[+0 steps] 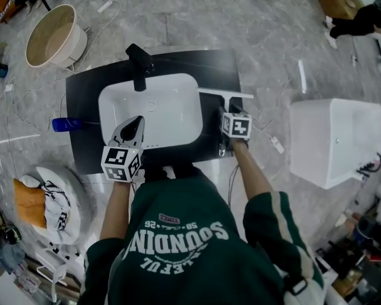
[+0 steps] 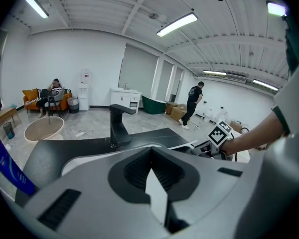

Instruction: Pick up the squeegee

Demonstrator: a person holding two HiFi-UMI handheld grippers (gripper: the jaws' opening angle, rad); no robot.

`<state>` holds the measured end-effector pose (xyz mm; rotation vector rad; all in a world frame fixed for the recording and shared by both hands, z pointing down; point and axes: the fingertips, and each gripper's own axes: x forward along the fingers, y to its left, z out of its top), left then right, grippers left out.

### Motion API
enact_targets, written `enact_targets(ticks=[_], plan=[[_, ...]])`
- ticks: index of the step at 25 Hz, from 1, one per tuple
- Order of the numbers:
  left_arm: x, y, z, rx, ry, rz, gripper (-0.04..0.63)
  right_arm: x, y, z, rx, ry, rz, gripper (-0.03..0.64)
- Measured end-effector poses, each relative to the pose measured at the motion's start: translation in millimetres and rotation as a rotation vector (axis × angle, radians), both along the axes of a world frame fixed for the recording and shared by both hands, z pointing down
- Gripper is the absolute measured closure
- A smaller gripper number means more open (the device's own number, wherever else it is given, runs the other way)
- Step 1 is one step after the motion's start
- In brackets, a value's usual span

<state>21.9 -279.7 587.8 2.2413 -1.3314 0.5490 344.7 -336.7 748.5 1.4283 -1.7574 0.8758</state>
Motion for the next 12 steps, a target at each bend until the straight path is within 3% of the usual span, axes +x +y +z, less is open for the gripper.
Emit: enact_targets(ticks=[12], plan=[[-41.8,4.4,1.4,-0.007,-0.002,-0.073,0.594,5.4,-10.1,19.3,-0.14,0.094,0.026,0.447]])
